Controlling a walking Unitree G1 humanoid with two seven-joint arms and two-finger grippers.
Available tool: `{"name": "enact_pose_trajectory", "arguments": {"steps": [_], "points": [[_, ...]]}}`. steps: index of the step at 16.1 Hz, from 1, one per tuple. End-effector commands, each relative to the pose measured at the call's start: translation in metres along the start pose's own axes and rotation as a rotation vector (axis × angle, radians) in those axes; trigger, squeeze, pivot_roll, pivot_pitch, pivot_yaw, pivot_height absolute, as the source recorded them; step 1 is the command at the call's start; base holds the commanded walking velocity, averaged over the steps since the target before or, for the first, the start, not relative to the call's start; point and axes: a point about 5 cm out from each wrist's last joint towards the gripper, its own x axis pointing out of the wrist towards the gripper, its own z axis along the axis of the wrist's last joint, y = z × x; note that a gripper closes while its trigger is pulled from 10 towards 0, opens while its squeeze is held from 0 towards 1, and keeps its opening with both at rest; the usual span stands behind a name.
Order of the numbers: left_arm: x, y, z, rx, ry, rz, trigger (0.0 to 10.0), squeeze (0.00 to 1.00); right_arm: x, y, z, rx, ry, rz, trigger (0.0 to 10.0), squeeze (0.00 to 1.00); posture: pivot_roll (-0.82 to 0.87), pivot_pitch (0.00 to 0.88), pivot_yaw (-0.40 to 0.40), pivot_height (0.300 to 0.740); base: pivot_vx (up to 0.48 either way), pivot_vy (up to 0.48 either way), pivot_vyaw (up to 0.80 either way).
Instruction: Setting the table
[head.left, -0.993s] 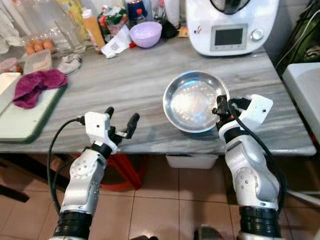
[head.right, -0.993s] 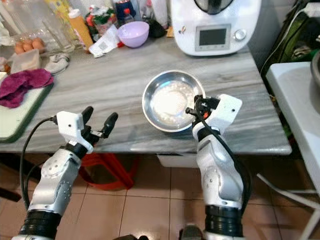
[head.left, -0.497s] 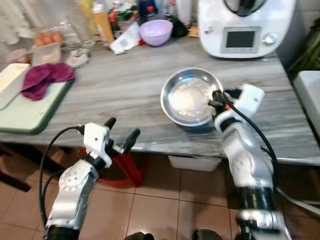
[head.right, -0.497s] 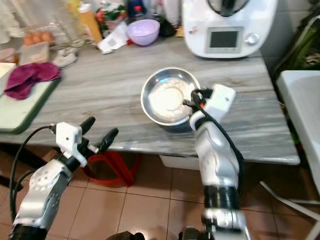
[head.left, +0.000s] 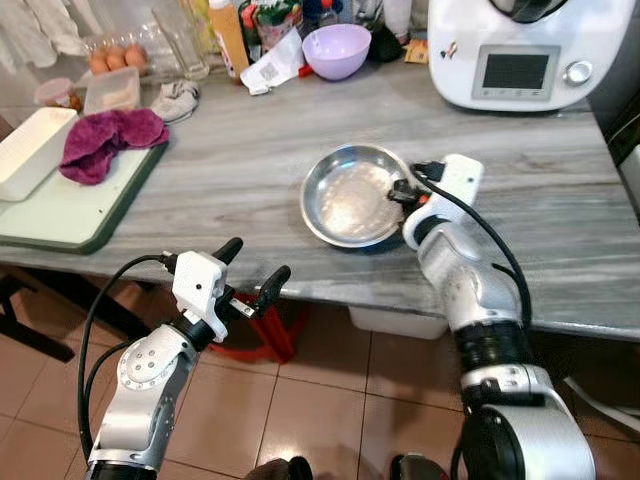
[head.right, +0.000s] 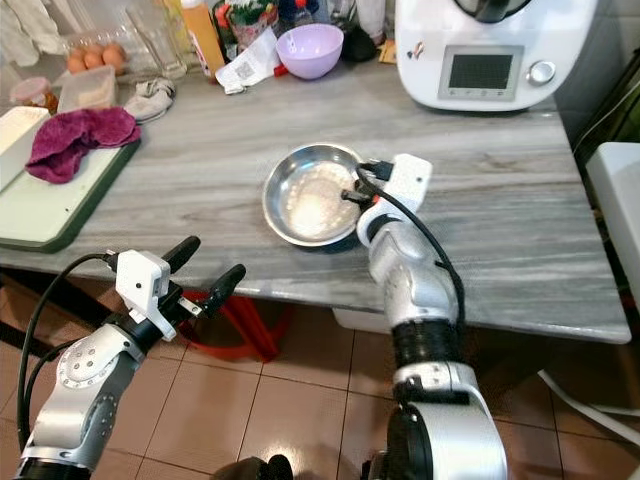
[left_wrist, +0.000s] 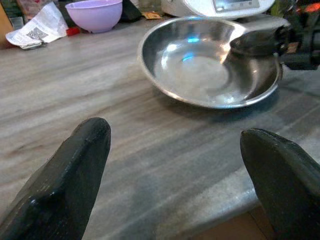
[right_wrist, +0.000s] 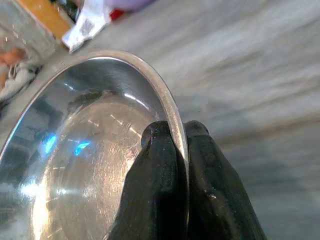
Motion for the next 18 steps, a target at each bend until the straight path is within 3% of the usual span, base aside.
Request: {"name": "enact_pose_trajectory", "arguments": {"steps": [1,6,7,8,14,18], "points": [[-0.004,0.002,0.000,0.003,0.012,0.003,10.0,0.00,0.003,0.006,-0.003,0.035,0.032,0.021,10.0,0.00,-0.07,0.190,0.128,0.740,0.000,0.000,0.00],[0.001,-0.005,0.002,-0.016,0.002,-0.016,10.0,0.00,0.010,0.014,-0.012,0.064,0.098,0.051,10.0,0.02,-0.08,0.187,0.136,0.740,0.000,0.000,0.00],[0.001,-0.007,0.002,-0.018,0.002,-0.023,10.0,0.00,0.011,0.016,-0.013,0.068,0.110,0.059,10.0,0.95,-0.08,0.186,0.137,0.740,0.000,0.000,0.00],[0.002,-0.007,0.002,-0.020,0.003,-0.025,10.0,0.00,0.011,0.019,-0.014,0.070,0.117,0.071,10.0,1.00,-0.08,0.186,0.137,0.740,0.000,0.000,0.00],[0.004,-0.008,0.003,-0.023,-0.005,-0.018,10.0,0.00,0.015,0.025,-0.009,0.060,0.093,0.088,10.0,1.00,-0.08,0.182,0.137,0.740,0.000,0.000,0.00],[0.004,-0.008,0.004,-0.025,-0.007,-0.017,10.0,0.00,0.013,0.032,0.003,-0.015,-0.017,0.130,10.0,1.00,-0.07,0.182,0.140,0.740,0.000,0.000,0.00]]}}
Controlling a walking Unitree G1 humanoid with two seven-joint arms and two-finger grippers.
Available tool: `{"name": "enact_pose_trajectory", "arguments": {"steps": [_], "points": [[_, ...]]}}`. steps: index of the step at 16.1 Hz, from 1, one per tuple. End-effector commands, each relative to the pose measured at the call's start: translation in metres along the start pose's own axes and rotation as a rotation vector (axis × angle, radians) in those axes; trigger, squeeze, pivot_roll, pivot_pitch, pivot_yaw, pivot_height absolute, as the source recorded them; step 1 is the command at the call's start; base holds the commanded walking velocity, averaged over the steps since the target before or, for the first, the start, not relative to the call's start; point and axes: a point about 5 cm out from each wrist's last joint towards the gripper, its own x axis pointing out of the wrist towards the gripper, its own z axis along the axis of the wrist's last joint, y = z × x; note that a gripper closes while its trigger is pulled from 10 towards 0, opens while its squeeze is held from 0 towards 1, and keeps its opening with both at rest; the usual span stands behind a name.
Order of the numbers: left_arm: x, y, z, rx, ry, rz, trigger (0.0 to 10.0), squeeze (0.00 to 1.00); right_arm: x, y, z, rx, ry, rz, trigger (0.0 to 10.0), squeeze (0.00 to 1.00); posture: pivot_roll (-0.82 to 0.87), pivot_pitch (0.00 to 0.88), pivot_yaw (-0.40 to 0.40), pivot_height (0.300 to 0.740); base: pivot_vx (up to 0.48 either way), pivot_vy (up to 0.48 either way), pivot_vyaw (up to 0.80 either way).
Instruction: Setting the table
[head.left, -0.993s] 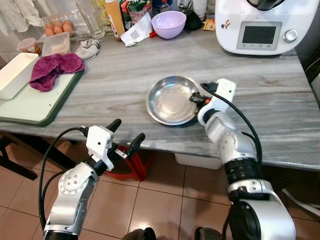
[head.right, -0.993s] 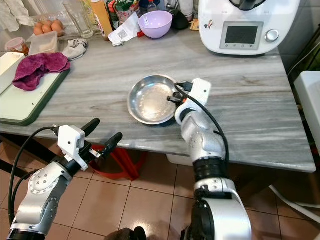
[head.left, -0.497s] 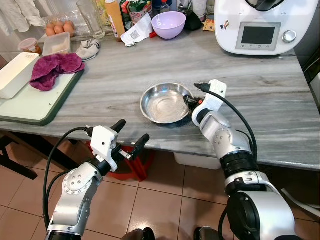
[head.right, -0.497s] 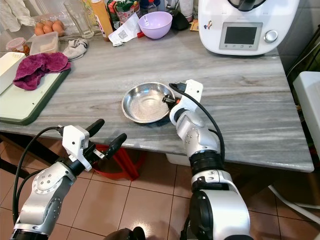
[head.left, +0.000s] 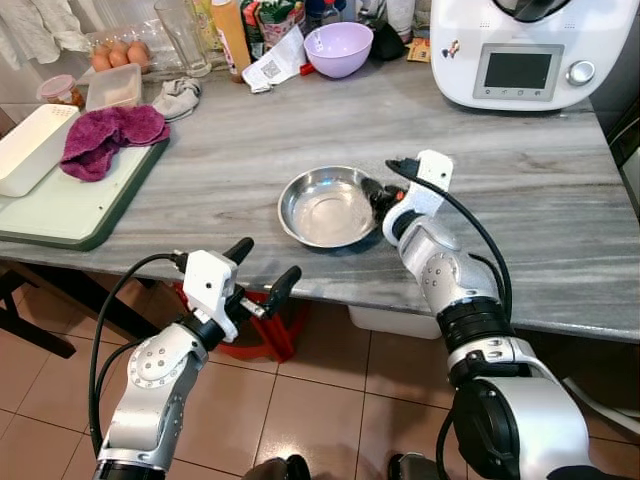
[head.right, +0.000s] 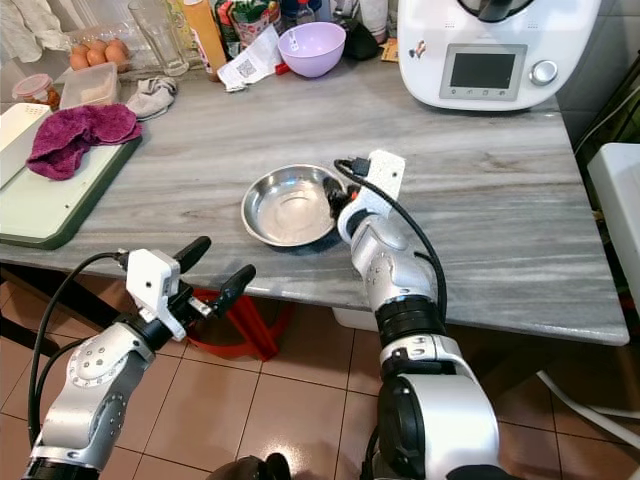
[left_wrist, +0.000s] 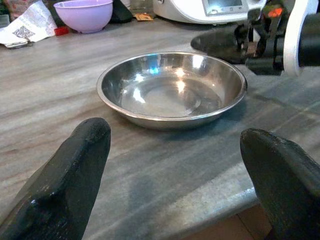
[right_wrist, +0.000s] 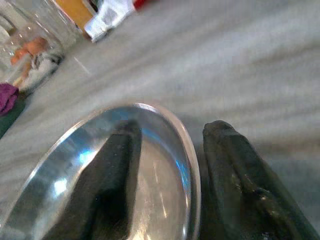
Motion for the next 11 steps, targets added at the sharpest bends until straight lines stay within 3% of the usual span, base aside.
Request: {"name": "enact_pose_trajectory", "arguments": {"steps": [1,5,11], "points": [[-0.003,0.002,0.003,0.003,-0.001,0.009,10.0,0.00,-0.001,0.012,0.004,-0.047,-0.044,0.048,10.0,1.00,-0.07,0.184,0.141,0.740,0.000,0.000,0.00],[-0.001,0.002,0.004,0.002,-0.009,0.019,10.0,0.00,-0.016,0.005,0.015,-0.292,-0.223,0.034,10.0,1.00,-0.07,0.185,0.137,0.740,0.000,0.000,0.00],[0.001,0.011,0.011,0.012,-0.053,0.133,10.0,0.00,-0.051,-0.023,0.021,-0.359,-0.369,-0.071,10.0,1.00,-0.08,0.181,0.135,0.740,0.000,0.000,0.00]]}}
